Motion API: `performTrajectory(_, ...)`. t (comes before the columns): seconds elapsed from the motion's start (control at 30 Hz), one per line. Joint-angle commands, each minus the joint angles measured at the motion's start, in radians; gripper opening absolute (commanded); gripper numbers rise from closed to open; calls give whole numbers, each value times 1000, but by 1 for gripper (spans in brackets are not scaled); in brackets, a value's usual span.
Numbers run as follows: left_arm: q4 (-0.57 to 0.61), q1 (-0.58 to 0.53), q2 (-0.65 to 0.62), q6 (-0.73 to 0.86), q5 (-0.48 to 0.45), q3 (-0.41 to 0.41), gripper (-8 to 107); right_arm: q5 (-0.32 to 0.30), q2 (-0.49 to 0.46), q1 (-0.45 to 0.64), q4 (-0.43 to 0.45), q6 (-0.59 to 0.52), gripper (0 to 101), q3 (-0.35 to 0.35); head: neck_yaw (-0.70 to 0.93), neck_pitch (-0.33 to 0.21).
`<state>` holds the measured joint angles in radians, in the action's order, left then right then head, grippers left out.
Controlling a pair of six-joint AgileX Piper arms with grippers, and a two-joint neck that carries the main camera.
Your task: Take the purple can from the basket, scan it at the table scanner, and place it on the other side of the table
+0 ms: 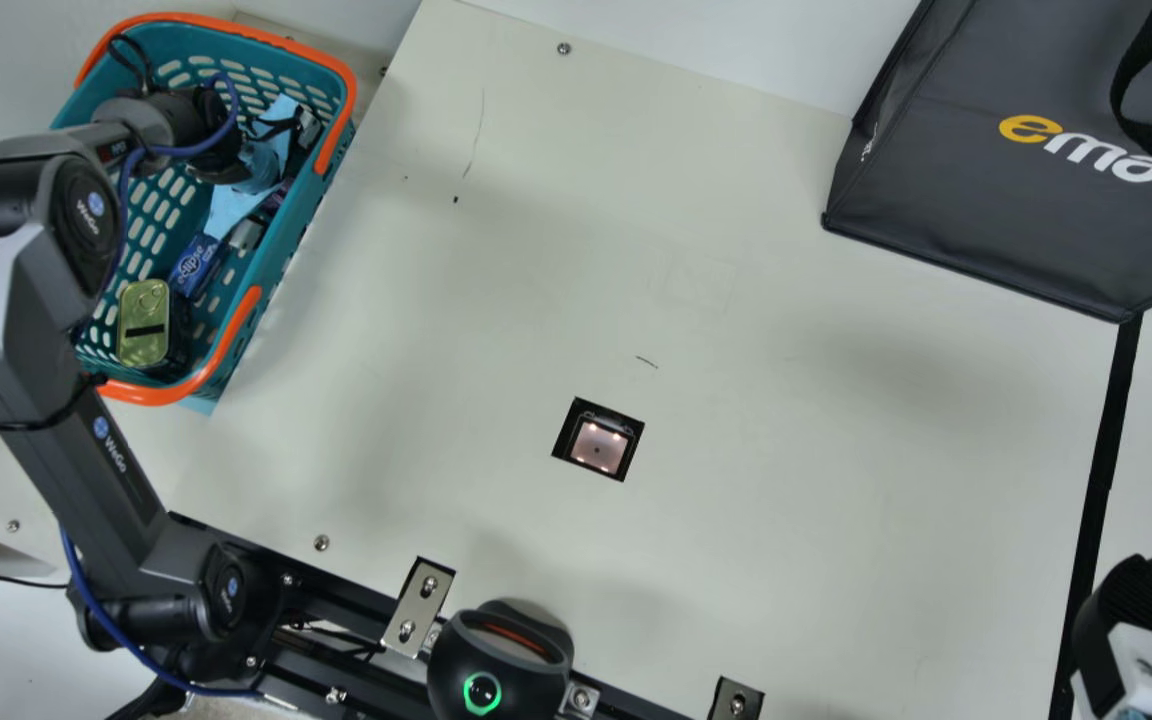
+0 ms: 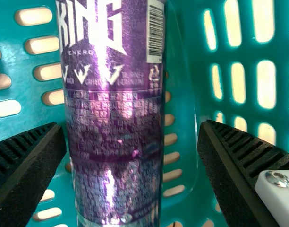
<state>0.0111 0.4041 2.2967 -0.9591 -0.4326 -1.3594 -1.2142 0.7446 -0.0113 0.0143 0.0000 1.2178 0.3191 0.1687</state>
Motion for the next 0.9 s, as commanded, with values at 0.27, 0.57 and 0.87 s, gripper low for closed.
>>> performTrajectory(0.27, -39, 1, 37, 11, -22, -41, 90, 0, 0, 0, 0, 0, 95, 0, 2, -30)
performTrajectory(0.57, -25, 6, 63, 49, -17, -51, 57, -1, 0, 0, 0, 0, 95, 0, 2, -30)
performTrajectory(0.87, 0, 15, 56, 81, -9, -29, -4, -1, 0, 0, 0, 0, 95, 0, 2, -30)
